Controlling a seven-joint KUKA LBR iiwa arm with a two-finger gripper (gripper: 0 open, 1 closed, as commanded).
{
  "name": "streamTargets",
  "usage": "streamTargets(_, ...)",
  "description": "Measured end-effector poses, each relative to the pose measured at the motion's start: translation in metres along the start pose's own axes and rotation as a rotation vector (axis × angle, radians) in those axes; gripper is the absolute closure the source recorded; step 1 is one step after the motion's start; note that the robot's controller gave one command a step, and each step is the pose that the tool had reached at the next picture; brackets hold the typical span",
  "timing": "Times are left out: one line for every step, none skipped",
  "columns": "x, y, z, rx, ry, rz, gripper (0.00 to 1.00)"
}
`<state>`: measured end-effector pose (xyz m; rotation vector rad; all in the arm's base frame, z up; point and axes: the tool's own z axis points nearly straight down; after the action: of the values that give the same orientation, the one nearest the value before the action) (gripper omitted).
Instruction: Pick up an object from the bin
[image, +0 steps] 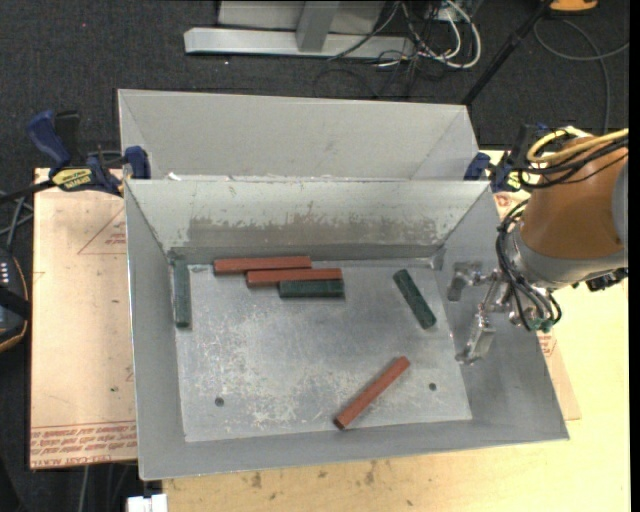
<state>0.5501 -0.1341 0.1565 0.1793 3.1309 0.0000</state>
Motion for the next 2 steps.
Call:
streamTargets(-0.0457, 0.0097, 0.012, 0.0, 0.0, 0.173, 0.0)
streamTargets(-0.0496, 0.0138, 0.0213, 0.001, 0.002, 0.131, 0.0)
